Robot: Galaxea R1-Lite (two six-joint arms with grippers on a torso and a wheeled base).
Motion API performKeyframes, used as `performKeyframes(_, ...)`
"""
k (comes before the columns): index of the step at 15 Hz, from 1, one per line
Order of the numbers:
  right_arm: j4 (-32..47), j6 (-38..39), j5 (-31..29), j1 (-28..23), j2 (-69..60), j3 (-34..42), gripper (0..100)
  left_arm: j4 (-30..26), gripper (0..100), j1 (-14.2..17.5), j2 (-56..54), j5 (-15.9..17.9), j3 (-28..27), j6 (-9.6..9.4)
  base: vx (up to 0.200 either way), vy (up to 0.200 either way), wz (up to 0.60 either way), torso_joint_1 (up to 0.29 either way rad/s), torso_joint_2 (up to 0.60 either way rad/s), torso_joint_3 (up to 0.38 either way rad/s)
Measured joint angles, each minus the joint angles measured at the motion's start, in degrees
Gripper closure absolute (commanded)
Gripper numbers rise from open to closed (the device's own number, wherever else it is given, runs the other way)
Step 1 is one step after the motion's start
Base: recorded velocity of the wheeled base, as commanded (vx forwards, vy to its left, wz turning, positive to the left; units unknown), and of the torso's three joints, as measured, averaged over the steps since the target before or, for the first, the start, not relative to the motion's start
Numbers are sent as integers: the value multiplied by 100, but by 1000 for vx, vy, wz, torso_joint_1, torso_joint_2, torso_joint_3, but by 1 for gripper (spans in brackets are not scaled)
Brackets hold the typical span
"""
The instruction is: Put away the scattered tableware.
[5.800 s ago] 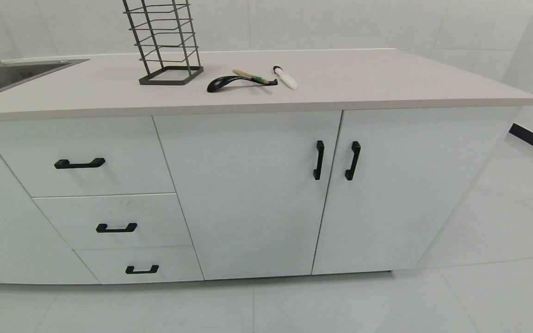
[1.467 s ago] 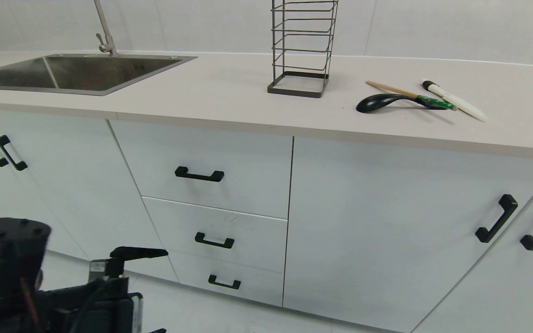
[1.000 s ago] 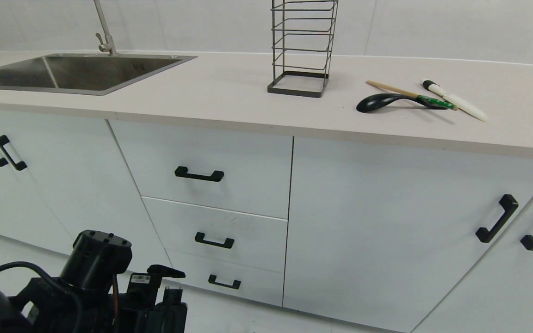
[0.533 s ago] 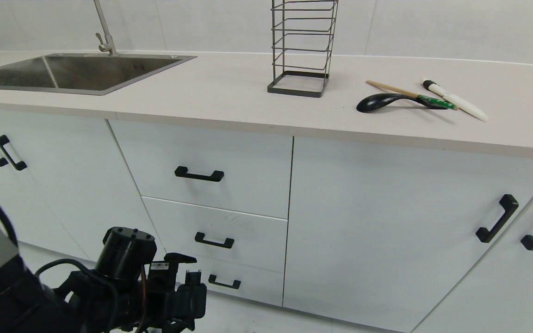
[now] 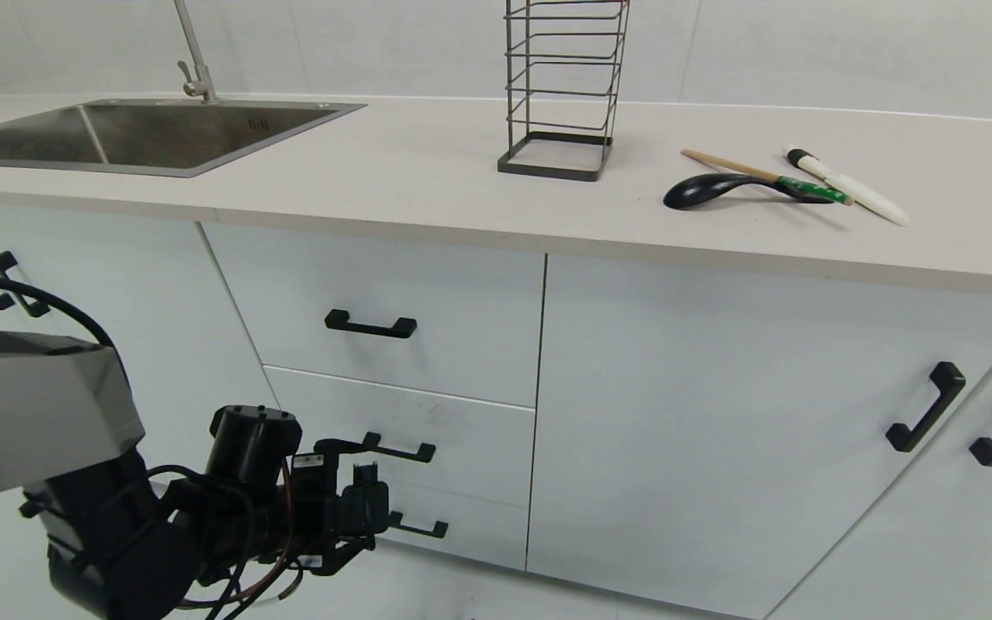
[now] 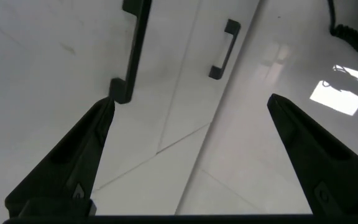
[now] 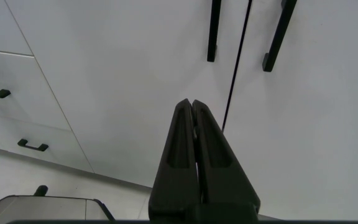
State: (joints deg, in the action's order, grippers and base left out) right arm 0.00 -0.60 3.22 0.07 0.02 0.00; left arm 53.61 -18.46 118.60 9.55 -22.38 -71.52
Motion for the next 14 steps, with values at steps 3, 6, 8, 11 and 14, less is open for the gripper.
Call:
performKeyframes(3,2,0,1,0,0,0,100,-9,0,7,330,28,-350,-51,0,0,0,0,0,0)
performKeyframes(6,0,0,0,0,0,0,100,28,0,-61,601,57,-573,-55,0,0,0,0,0,0)
performKeyframes(8,0,2,1,0,0,0,100,30,0,-65,719,57,-628,-57,0,0,0,0,0,0)
performKeyframes(11,0,0,1,0,0,0,100,26,0,-76,824,55,-835,-73,0,0,0,0,0,0)
performKeyframes(14,0,0,0,0,0,0,100,26,0,-106,1023,49,-1075,-71,0,0,0,0,0,0)
